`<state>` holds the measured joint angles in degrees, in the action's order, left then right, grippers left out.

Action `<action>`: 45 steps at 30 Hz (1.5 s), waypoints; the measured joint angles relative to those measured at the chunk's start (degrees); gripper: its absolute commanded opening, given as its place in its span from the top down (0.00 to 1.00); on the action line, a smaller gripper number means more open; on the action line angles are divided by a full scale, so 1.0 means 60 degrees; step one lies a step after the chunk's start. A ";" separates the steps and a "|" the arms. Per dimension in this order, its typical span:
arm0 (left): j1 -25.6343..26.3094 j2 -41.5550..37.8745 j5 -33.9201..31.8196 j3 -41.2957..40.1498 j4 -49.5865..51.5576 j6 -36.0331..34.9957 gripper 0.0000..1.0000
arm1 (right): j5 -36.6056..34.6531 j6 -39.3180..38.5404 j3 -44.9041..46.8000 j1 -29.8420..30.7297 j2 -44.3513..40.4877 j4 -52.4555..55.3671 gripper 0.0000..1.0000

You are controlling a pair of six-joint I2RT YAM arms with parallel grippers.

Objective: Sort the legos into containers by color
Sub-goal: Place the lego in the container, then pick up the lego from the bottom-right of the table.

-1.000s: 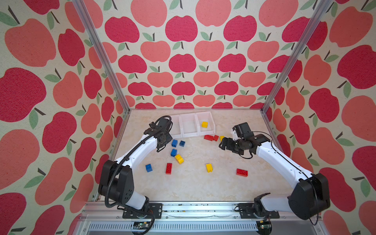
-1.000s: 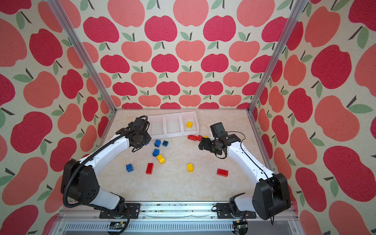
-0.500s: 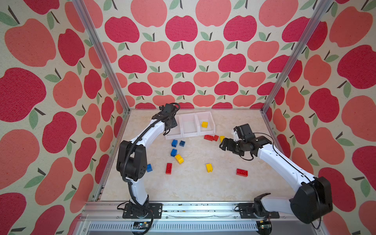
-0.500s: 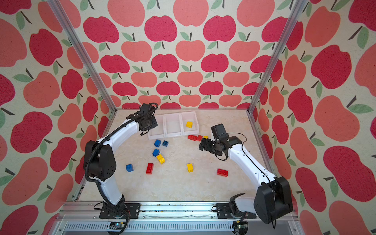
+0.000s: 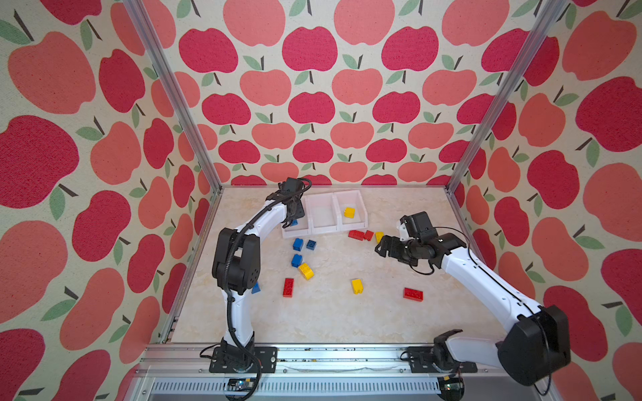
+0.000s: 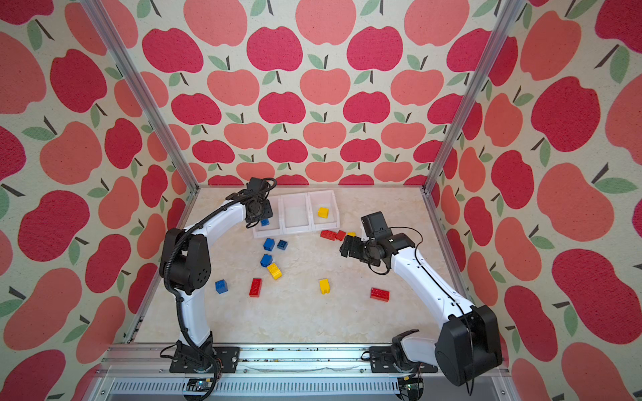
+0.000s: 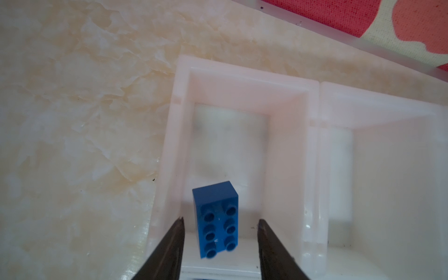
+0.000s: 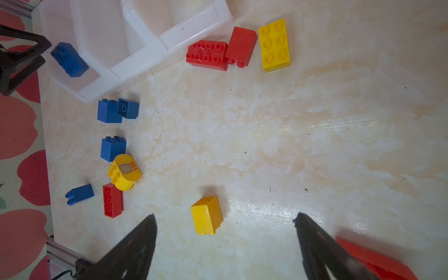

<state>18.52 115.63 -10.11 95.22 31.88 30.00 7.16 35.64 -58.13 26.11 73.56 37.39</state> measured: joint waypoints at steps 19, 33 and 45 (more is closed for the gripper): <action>0.0255 -0.1122 0.0288 -0.0750 -0.0510 -0.0026 0.23 | -0.0714 0.0036 0.0266 0.0000 -0.0102 0.0710 0.07; 0.0357 -0.3417 0.1694 -0.3362 -0.1446 0.0379 0.06 | -0.1931 0.0739 0.1512 -0.0011 -0.0645 0.2397 0.01; 0.0357 -0.4386 0.2652 -0.4747 -0.2073 0.0860 0.01 | -0.2484 0.1016 0.2237 -0.0386 -0.0670 0.2583 0.01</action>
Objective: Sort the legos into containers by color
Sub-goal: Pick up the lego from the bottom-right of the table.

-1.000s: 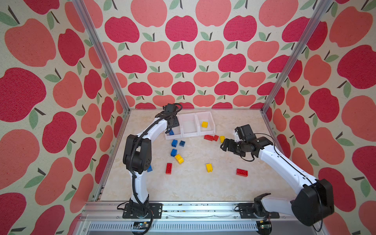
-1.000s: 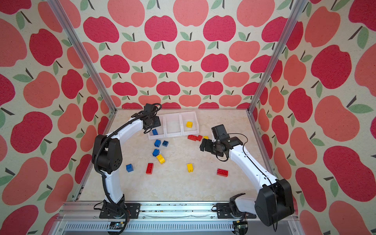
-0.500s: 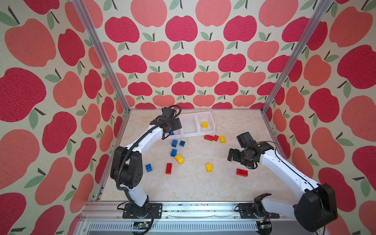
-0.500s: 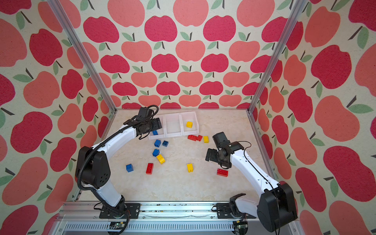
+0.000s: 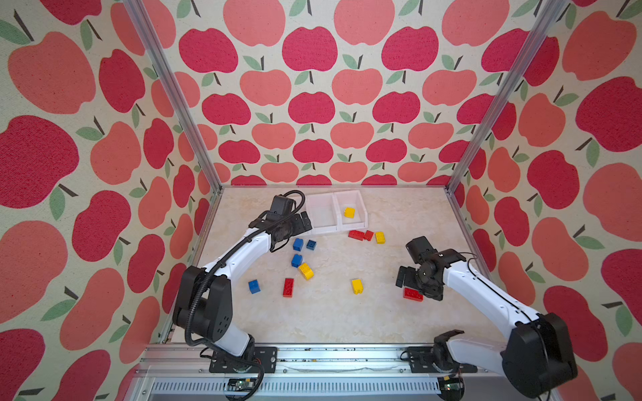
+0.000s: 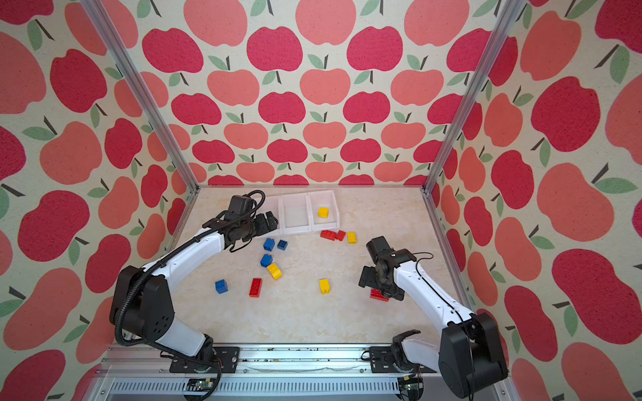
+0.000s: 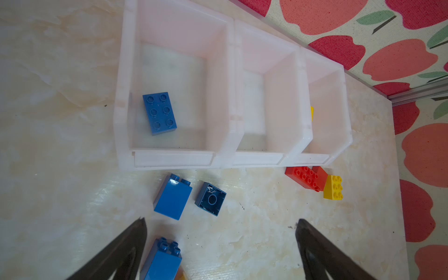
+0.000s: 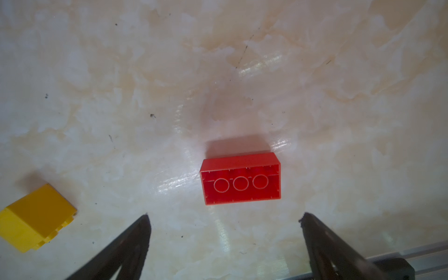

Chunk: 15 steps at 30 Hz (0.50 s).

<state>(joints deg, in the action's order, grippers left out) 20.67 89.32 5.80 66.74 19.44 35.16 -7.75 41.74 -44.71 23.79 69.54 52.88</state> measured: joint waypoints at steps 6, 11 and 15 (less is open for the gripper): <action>0.0000 -0.0142 0.0208 -0.0233 -0.0084 0.0033 0.00 | -0.0058 0.0000 0.0433 -0.0178 0.0015 -0.0215 0.01; 0.0000 -0.0284 0.0273 -0.0331 -0.0182 0.0117 0.00 | -0.0058 0.0000 0.0605 -0.0204 0.0233 -0.0481 0.04; 0.0000 -0.0306 0.0295 -0.0331 -0.0240 0.0182 0.00 | -0.0058 -0.0004 0.0714 -0.0211 0.0477 -0.0787 0.06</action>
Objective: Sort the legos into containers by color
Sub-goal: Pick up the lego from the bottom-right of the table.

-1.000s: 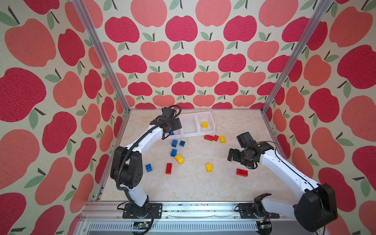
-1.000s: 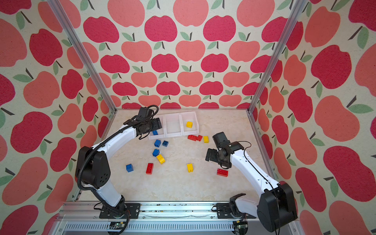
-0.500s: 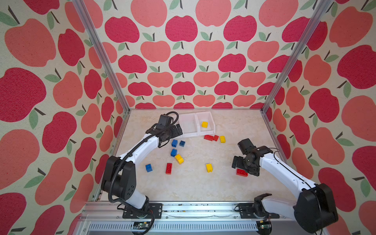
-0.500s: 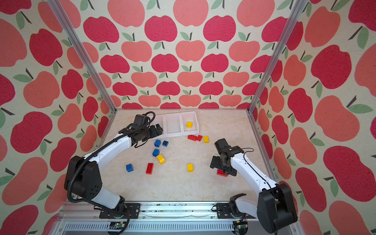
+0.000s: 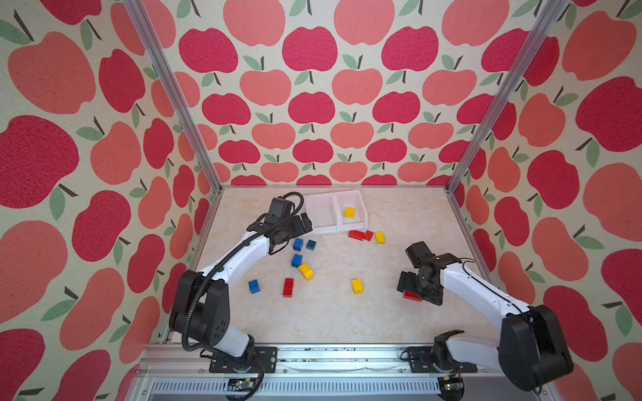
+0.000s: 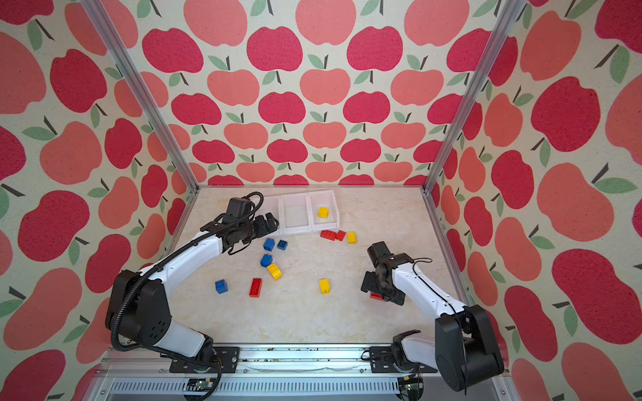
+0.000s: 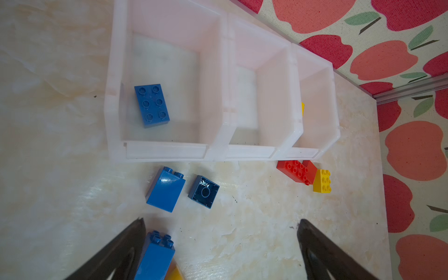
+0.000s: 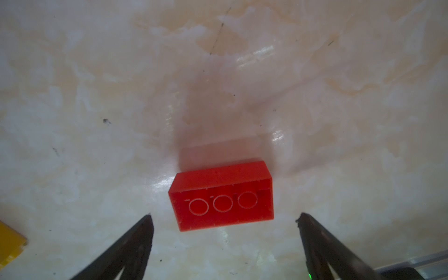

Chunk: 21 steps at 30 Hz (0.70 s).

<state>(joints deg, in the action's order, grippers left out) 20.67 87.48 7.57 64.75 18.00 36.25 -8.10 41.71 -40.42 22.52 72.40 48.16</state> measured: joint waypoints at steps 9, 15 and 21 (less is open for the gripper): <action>0.0000 -0.0036 0.0011 -0.0055 -0.0076 0.0051 0.01 | 0.0000 -0.0007 0.0168 -0.0007 0.0459 -0.0499 0.15; 0.0000 -0.0062 0.0076 -0.0127 -0.0098 0.0055 0.01 | -0.0004 -0.0007 0.0328 -0.0007 0.0492 -0.0623 0.23; 0.0000 -0.0131 0.0076 -0.0135 -0.0117 0.0058 0.01 | -0.0051 -0.0007 0.0368 -0.0007 0.0492 -0.0630 0.33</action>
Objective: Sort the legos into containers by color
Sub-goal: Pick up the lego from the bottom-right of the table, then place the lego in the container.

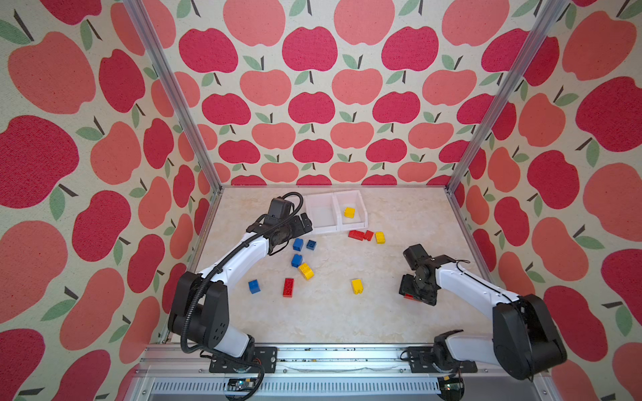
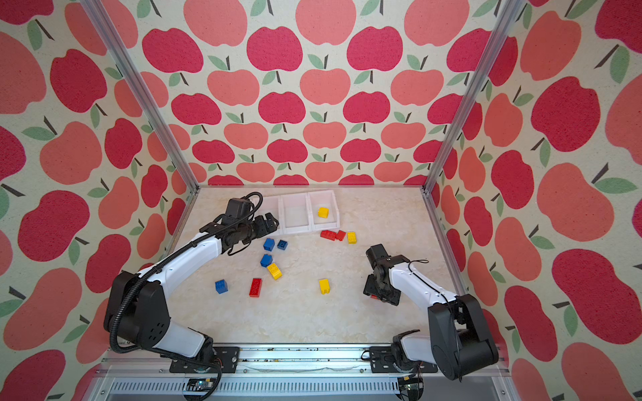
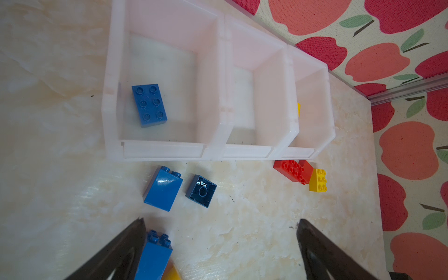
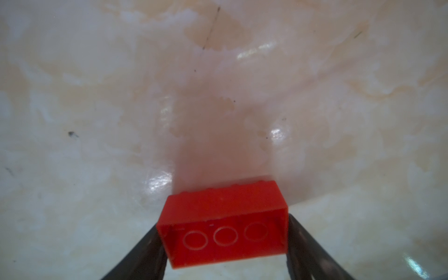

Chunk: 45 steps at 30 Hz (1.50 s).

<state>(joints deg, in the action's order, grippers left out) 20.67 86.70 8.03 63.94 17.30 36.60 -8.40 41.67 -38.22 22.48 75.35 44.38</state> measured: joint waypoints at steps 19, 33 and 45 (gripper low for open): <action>-0.0160 -0.1293 0.0033 -0.0801 0.0000 0.0040 0.01 | -0.0076 -0.0007 -0.0980 0.0918 -0.0076 0.0146 0.37; -0.1053 -0.2299 0.0262 -0.1931 0.0051 0.0219 0.01 | -0.0350 -0.1056 -0.5231 0.2692 0.2426 -0.0277 0.38; -0.1410 -0.2714 0.0324 -0.2422 0.0186 0.0219 0.01 | -0.0240 -0.2306 -0.9311 0.3450 0.5821 -0.0841 0.38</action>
<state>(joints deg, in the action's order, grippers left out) 12.21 70.41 9.98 49.41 18.41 37.91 -9.85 27.83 -94.08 43.18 110.28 39.33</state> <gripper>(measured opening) 0.992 0.676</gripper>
